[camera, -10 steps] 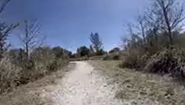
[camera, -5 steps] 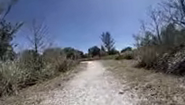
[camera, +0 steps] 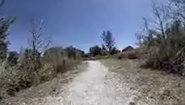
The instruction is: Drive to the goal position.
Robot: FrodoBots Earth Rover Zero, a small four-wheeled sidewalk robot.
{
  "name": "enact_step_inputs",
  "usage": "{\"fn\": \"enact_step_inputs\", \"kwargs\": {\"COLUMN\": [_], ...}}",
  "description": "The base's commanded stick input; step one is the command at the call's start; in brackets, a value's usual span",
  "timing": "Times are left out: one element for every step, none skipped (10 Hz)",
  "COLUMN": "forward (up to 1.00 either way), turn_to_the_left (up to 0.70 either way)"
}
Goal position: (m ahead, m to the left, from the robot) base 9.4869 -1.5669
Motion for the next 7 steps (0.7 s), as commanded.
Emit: {"fn": "enact_step_inputs", "kwargs": {"forward": [0.7,0.7,0.7,0.7,0.7,0.7,0.7], "turn_to_the_left": [0.0,-0.28,-0.35,-0.25,-0.06,0.0,0.0]}}
